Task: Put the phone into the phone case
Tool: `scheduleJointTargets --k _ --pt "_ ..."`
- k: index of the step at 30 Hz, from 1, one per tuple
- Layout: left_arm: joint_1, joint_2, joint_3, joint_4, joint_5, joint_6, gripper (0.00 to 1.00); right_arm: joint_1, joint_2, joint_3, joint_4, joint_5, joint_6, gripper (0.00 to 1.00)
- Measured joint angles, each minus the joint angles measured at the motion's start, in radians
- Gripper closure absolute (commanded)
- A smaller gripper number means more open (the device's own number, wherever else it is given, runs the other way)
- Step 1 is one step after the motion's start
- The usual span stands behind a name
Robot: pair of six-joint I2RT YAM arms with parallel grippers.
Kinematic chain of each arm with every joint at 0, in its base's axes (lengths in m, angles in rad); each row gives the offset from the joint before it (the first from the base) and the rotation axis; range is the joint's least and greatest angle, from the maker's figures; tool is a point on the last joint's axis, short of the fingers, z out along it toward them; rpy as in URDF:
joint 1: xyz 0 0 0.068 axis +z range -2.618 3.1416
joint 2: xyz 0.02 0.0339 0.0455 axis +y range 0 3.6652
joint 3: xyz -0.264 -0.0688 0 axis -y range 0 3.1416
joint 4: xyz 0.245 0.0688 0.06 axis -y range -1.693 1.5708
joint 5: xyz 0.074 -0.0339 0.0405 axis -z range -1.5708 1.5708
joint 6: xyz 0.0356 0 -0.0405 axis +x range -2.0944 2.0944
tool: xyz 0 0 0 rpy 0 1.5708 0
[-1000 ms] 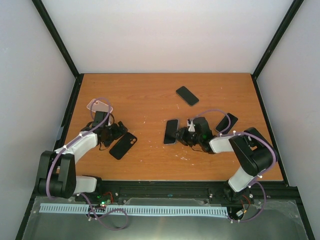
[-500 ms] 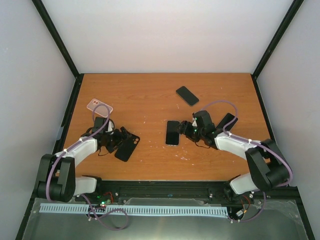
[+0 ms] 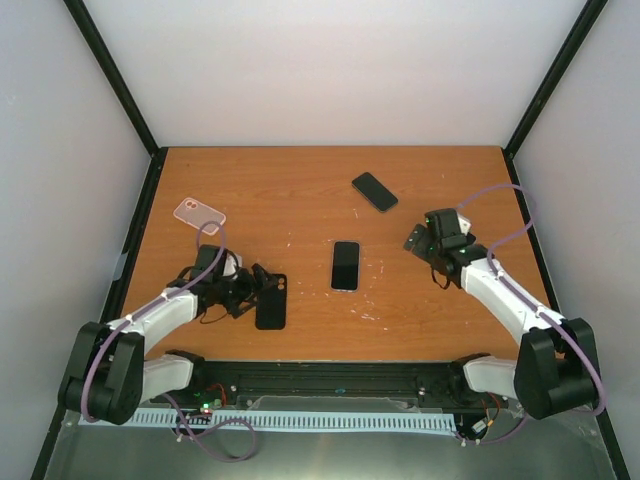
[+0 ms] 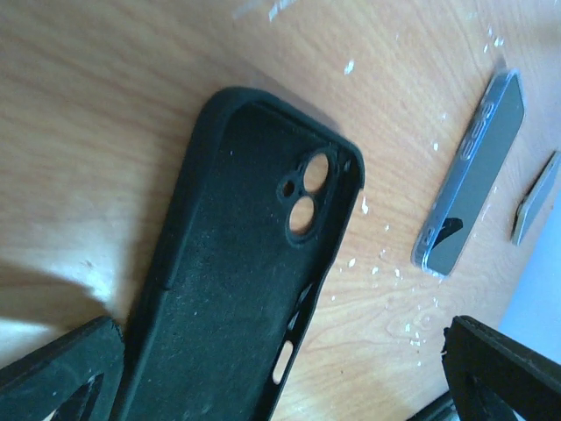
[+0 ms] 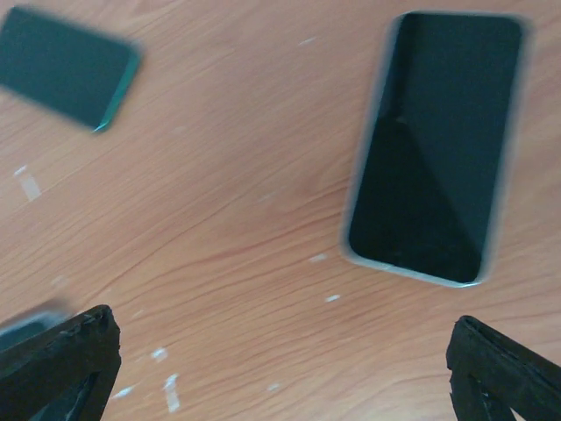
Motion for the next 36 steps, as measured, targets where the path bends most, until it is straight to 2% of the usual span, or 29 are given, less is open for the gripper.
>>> scheduleJointTargets --k 6,10,18,24,28,36 --pt "-0.04 -0.002 -0.014 0.036 0.034 -0.05 0.0 -0.176 0.015 0.005 -0.052 0.061 -0.023 0.0" --pt "-0.043 -0.034 -0.014 0.072 0.033 -0.061 0.01 -0.246 0.081 0.023 -0.048 0.087 -0.031 0.0" --pt "-0.044 -0.051 -0.005 0.053 -0.074 -0.005 0.01 -0.279 0.207 0.027 -0.005 0.092 -0.064 0.04" --pt "-0.044 0.008 0.032 0.039 -0.152 0.081 0.01 -0.303 0.267 0.028 0.052 0.074 -0.085 0.03" --pt "-0.044 0.077 0.054 0.05 -0.157 0.117 0.01 -0.323 0.315 0.041 0.091 0.043 -0.102 0.03" --pt "-0.043 0.185 0.09 0.151 -0.079 0.153 0.03 -0.328 0.438 0.113 0.124 -0.03 -0.167 0.05"
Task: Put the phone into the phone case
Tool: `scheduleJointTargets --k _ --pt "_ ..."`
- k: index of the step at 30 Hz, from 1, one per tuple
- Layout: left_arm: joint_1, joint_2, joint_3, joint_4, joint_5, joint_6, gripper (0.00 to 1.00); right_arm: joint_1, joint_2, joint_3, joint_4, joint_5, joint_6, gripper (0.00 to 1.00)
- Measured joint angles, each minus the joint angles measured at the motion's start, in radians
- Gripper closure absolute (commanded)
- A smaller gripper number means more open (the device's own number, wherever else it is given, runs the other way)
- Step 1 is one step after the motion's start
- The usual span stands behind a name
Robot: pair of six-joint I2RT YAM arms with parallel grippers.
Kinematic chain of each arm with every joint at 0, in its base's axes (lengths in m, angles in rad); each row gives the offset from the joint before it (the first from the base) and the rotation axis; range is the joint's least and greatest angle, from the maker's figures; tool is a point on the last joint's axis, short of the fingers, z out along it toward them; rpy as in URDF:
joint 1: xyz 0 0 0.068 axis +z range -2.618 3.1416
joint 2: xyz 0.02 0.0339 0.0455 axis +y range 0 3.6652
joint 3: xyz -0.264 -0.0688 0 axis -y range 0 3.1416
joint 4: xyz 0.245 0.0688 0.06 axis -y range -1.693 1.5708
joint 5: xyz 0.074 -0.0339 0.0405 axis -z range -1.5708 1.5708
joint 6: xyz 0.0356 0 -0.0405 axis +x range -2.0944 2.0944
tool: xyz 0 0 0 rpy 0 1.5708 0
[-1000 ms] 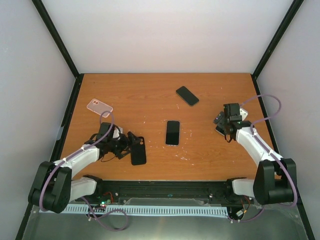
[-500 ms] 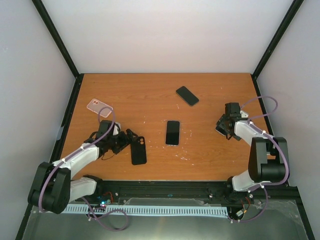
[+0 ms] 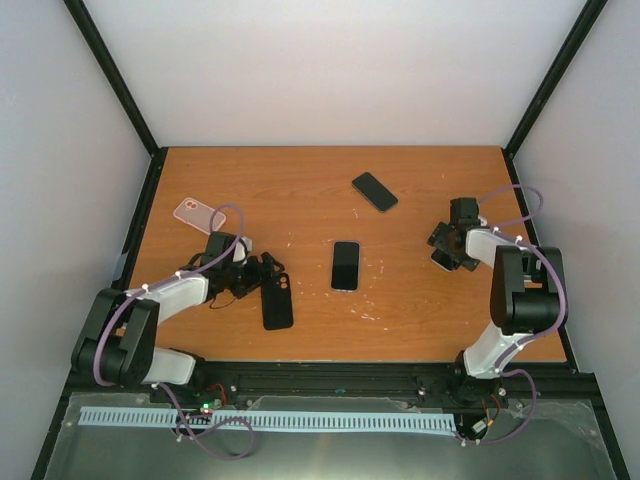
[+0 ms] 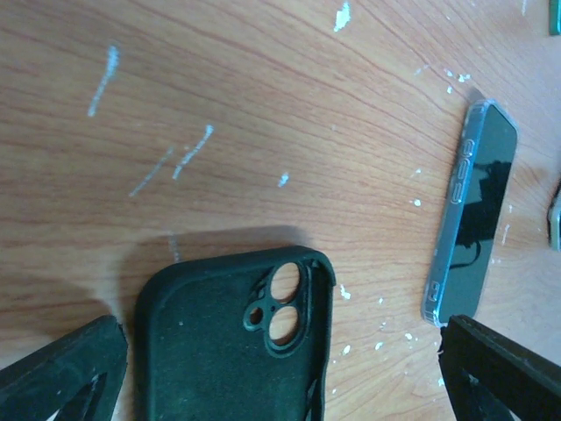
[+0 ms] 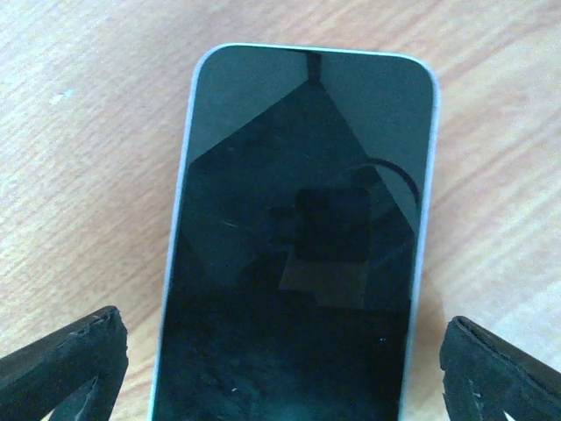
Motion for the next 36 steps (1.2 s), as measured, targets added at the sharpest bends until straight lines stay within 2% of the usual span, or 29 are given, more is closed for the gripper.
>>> scheduleJointTargets --k 14,19,26,36 --pt "0.0 0.026 -0.001 0.072 0.154 0.014 0.05 0.01 0.076 0.073 0.043 -0.148 -0.207 0.07" --pt "0.0 0.043 -0.004 0.116 0.216 0.014 0.06 0.037 0.117 0.121 0.027 -0.126 -0.242 0.07" --pt "0.0 0.054 -0.013 0.14 0.27 0.014 0.07 0.088 0.185 0.204 -0.044 -0.017 -0.253 0.16" --pt "0.0 -0.046 -0.012 0.12 0.278 0.016 0.07 0.108 0.197 0.225 -0.061 0.023 -0.241 0.26"
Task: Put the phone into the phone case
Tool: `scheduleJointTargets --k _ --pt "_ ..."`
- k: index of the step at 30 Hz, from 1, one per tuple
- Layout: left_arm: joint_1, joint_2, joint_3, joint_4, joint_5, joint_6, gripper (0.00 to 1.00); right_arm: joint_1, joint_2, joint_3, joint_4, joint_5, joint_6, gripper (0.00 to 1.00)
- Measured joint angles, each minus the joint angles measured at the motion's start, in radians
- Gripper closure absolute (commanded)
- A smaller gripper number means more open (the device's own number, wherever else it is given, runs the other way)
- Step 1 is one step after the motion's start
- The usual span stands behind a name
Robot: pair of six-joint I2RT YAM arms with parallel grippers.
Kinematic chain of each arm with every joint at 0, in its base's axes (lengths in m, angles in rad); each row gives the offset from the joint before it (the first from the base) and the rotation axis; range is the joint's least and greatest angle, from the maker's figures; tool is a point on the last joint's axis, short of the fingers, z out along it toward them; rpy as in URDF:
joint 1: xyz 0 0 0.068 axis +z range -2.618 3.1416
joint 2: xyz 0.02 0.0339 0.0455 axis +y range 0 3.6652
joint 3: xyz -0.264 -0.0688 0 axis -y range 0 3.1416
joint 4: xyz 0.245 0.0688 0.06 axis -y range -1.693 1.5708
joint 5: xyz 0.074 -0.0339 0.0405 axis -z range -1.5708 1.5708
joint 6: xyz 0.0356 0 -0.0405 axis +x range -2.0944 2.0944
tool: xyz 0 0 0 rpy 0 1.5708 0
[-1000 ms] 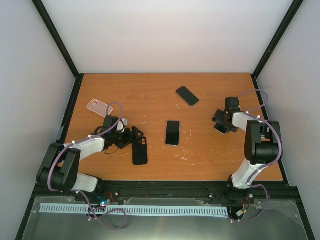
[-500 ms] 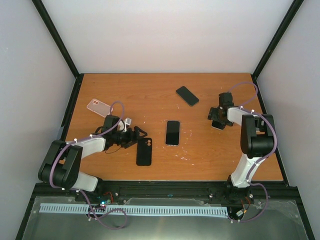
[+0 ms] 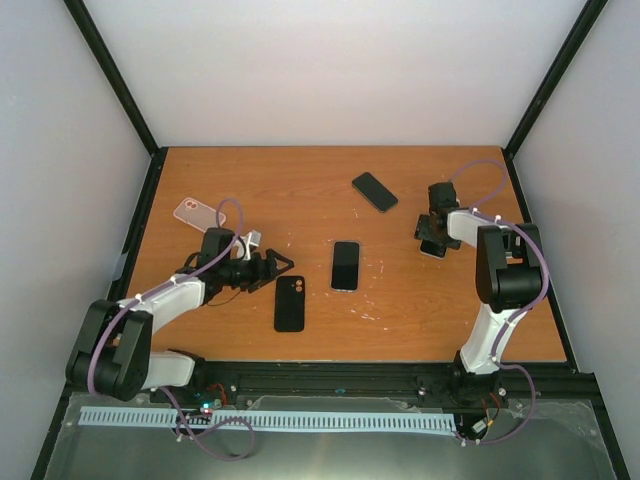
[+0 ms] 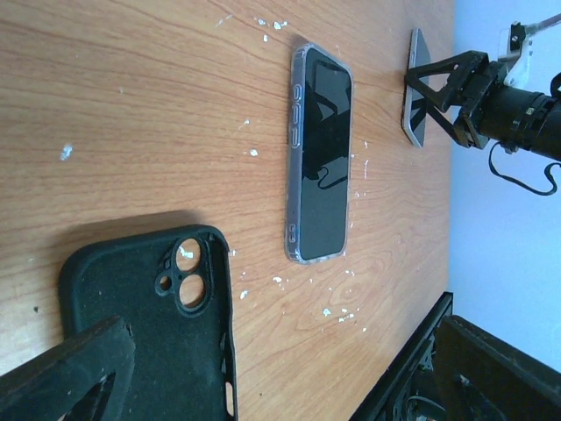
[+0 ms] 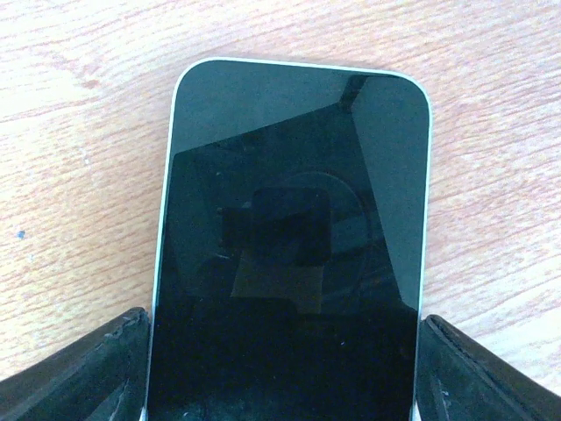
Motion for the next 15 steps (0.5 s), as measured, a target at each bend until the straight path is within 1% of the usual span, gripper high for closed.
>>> scheduleJointTargets --k 5,10,12,15 --pt "0.0 -0.037 0.049 -0.1 -0.021 0.029 0.07 0.011 -0.023 -0.034 0.02 -0.024 -0.009 0.3" --pt "0.0 -0.053 0.122 -0.153 -0.026 0.059 0.07 0.046 -0.063 -0.082 0.03 -0.063 -0.023 0.31" --pt "0.0 -0.053 0.148 -0.182 -0.027 0.074 0.07 0.066 -0.086 -0.108 0.037 -0.092 -0.037 0.32" --pt "0.0 -0.053 0.18 -0.217 -0.029 0.093 0.08 0.086 -0.131 -0.157 0.056 -0.161 -0.057 0.37"
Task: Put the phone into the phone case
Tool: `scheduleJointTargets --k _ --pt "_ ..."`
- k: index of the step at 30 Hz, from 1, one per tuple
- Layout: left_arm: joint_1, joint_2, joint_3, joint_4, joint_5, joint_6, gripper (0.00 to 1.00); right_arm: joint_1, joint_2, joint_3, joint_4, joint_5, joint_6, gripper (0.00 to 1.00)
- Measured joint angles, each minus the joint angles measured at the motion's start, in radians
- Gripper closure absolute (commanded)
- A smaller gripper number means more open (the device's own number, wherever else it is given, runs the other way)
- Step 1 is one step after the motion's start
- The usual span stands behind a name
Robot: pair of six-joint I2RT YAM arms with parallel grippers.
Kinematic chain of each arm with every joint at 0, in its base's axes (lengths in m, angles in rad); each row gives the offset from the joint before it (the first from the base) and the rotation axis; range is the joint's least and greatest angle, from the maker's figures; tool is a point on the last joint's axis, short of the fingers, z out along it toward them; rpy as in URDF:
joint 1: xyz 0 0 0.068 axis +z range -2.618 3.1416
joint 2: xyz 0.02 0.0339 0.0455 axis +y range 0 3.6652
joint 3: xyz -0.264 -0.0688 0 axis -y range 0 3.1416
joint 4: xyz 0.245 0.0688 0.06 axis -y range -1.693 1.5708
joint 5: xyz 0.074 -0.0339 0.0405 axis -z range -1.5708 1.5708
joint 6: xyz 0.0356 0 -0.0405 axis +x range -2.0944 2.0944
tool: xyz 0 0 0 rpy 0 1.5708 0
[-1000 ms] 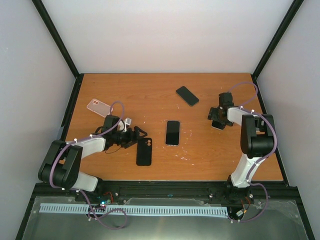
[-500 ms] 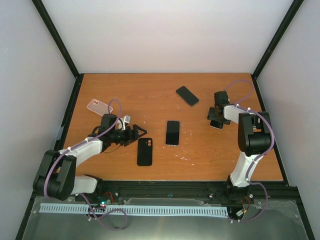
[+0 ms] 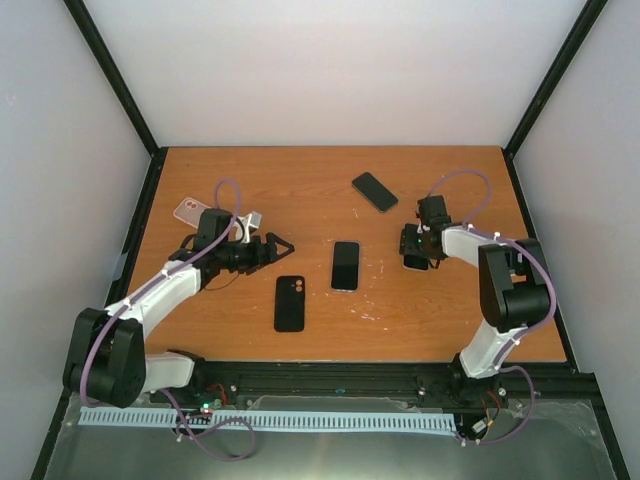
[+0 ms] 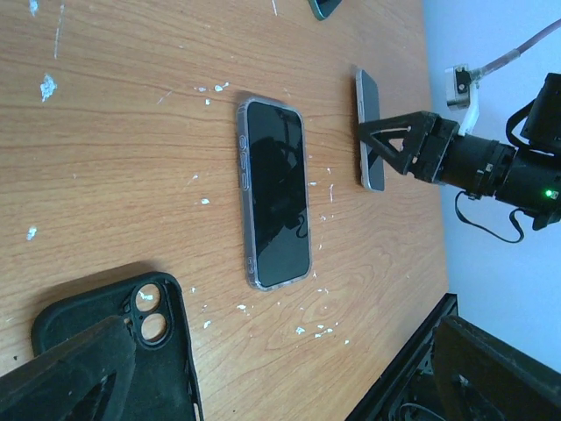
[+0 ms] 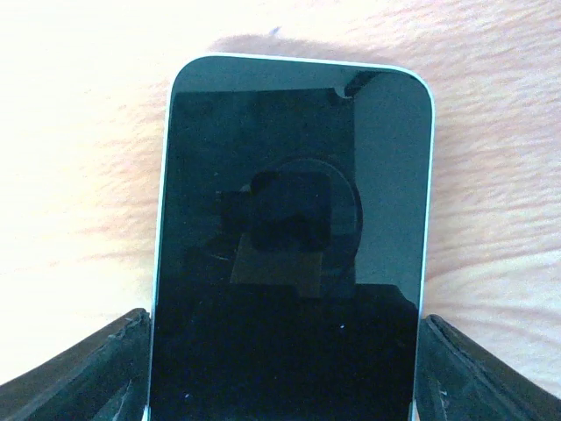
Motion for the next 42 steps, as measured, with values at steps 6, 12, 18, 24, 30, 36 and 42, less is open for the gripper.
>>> scheduleJointTargets --k 6,12,18,24,30,36,42 --pt "0.0 0.025 0.039 -0.036 0.019 0.019 0.1 0.025 -0.069 -0.064 0.01 -0.122 -0.028 0.39" --pt "0.0 0.093 0.147 -0.116 0.072 0.076 0.19 0.105 -0.178 -0.09 -0.002 -0.206 -0.057 0.43" --pt "0.0 0.126 0.245 -0.183 0.123 0.15 0.19 0.204 -0.336 -0.114 0.063 -0.322 -0.094 0.44" --pt "0.02 0.174 0.28 -0.209 0.219 0.192 0.19 0.33 -0.375 -0.113 0.064 -0.378 -0.179 0.45" --pt "0.078 0.206 0.282 -0.219 0.323 0.208 0.25 0.465 -0.375 -0.109 0.048 -0.401 -0.257 0.45" --pt "0.093 0.277 0.28 -0.232 0.419 0.238 0.3 0.55 -0.376 -0.11 0.085 -0.413 -0.309 0.45" --pt "0.093 0.263 0.245 -0.204 0.501 0.23 0.35 0.628 -0.369 -0.092 0.055 -0.417 -0.369 0.46"
